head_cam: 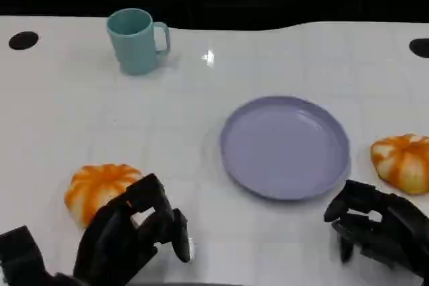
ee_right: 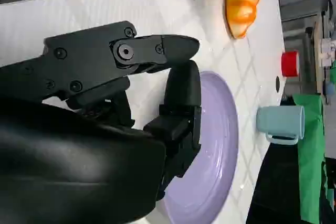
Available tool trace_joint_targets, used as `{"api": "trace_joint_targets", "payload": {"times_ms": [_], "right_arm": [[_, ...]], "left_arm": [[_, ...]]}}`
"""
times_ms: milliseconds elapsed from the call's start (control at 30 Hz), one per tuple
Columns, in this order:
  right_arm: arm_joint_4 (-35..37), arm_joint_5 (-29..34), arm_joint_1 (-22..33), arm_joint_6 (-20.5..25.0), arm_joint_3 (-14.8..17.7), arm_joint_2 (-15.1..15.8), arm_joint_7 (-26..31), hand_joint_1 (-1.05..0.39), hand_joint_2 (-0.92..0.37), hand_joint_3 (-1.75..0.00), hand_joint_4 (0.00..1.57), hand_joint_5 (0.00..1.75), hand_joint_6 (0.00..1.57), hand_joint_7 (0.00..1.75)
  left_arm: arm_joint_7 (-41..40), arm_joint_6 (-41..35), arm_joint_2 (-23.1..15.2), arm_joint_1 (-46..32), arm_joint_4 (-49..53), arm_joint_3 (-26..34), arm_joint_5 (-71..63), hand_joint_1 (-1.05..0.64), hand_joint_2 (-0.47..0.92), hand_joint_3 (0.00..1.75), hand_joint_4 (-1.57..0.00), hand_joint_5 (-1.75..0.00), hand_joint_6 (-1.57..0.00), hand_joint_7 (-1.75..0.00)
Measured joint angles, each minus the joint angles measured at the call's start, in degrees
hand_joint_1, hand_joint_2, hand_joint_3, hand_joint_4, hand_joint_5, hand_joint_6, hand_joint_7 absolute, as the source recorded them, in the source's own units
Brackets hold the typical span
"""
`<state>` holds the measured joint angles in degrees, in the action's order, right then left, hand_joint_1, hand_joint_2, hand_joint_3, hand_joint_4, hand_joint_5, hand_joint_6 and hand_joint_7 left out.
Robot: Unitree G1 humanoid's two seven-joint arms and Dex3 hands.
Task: Grasp the bread from the table and place it into the plate.
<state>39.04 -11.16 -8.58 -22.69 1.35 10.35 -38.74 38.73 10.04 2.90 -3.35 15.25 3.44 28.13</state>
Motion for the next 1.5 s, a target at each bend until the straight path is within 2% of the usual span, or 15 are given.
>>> {"api": "trace_joint_targets", "payload": {"times_ms": [533, 767, 833, 967, 1200, 1233, 1300, 1400, 1500], "right_arm": [[-0.75, 0.14, 0.16, 0.72, -0.11, 0.00, 0.39, -0.50, -0.92, -0.29, 0.66, 1.75, 0.64, 1.39], [-0.09, 0.18, 0.13, -0.43, -0.10, 0.00, 0.21, -0.50, -0.92, -0.30, 0.66, 1.75, 0.64, 1.40], [0.02, 0.15, 0.10, -0.49, -0.10, 0.00, 0.13, -0.51, -0.92, -0.30, 0.66, 1.75, 0.64, 1.40], [0.41, 0.21, 0.08, -1.18, -0.14, 0.00, 0.13, -0.51, -0.92, -0.30, 0.66, 1.75, 0.64, 1.40], [0.52, 0.23, 0.08, -1.43, -0.17, 0.00, 0.14, -0.51, -0.92, -0.31, 0.67, 1.75, 0.64, 1.40], [0.52, 0.23, 0.08, -1.44, -0.17, 0.00, 0.14, -0.52, -0.92, -0.30, 0.66, 1.75, 0.64, 1.40], [0.33, 0.25, 0.09, -1.20, -0.23, 0.00, 0.30, -0.52, -0.92, -0.30, 0.66, 1.75, 0.64, 1.40], [-0.37, 0.34, 0.29, -0.46, -0.29, -0.01, 0.82, -0.53, -0.92, -0.29, 0.66, 1.75, 0.64, 1.41], [-1.00, 0.40, 0.50, 0.18, -0.38, 0.00, 1.18, -0.53, -0.92, -0.29, 0.66, 1.75, 0.64, 1.41]], "left_arm": [[0.01, -0.02, -0.06, 0.00, 0.12, 0.01, -0.12, -0.77, 0.92, 0.34, -0.86, -1.75, -0.63, -1.67], [0.01, -0.02, -0.07, 0.00, 0.12, 0.01, -0.10, -0.77, 0.92, 0.36, -0.85, -1.75, -0.62, -1.67], [0.01, -0.01, -0.08, 0.00, 0.11, 0.00, -0.11, -0.77, 0.92, 0.39, -0.82, -1.75, -0.59, -1.64], [0.00, 0.14, -0.16, -0.04, -0.12, 0.00, -0.55, -0.77, 0.92, 0.39, -0.71, -1.75, -0.61, -1.45], [0.00, 0.14, -0.22, -0.09, -0.50, 0.01, -0.68, -0.77, 0.92, 0.39, -0.70, -1.75, -0.62, -1.41], [0.00, 0.14, -0.22, -0.09, -0.50, 0.01, -0.68, -0.78, 0.92, 0.39, -0.58, -1.46, -0.55, -1.09], [-0.80, 3.68, -1.23, -0.48, -1.61, -0.44, -5.62, -0.76, 0.92, 0.37, -0.50, -1.22, -0.52, -0.76], [-4.17, 11.82, -4.32, -0.62, -4.78, -0.99, -14.80, -0.73, 0.92, 0.35, -0.47, -1.13, -0.50, -0.63], [-6.33, 14.44, -5.14, -0.71, -5.26, -1.50, -17.93, -0.73, 0.92, 0.35, -0.46, -1.12, -0.50, -0.61]]}}
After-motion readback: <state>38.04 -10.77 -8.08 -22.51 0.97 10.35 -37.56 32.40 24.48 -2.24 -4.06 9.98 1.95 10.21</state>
